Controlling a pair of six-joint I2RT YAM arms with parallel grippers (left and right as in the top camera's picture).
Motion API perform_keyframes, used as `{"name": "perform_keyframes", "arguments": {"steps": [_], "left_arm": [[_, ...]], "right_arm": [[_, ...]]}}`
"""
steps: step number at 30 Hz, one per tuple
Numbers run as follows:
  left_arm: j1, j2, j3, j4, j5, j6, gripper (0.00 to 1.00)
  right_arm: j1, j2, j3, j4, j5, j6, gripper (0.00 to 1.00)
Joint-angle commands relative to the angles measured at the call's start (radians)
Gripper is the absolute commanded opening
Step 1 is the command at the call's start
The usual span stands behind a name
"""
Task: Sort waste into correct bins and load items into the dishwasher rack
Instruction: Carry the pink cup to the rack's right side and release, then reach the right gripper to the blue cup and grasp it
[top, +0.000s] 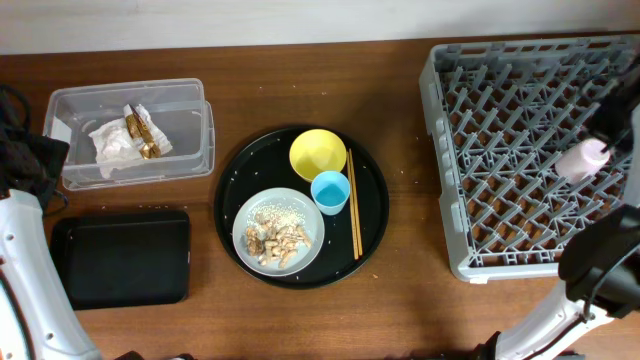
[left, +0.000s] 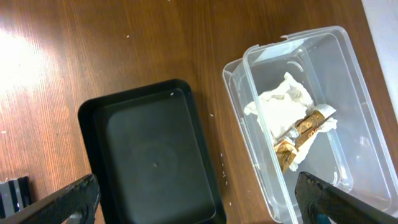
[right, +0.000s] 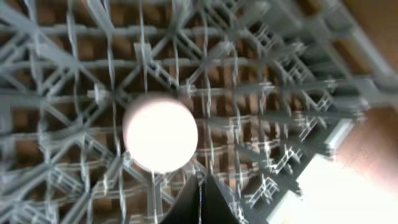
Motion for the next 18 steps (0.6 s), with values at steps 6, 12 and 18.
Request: {"name": "perform_keyframes", "arguments": {"steps": [6,12,18], "left_arm": [[0.003,-0.003,0.003,0.0,-0.01,-0.002,0.99],[0.003,-0.003,0.003,0.0,-0.01,-0.002,0.99],[0.003,-0.003,0.003,0.0,-0.01,-0.002,0.99]], "right_arm": [[0.246,-0.148,0.156,-0.377,-0.913,-0.293,0.07],[0.867,-0.096,-0.109,-0.099,-0.805,-0.291,0.98],[1.124,-0.052,-0.11,0.053,-0.503,-0.167,0.98]]}}
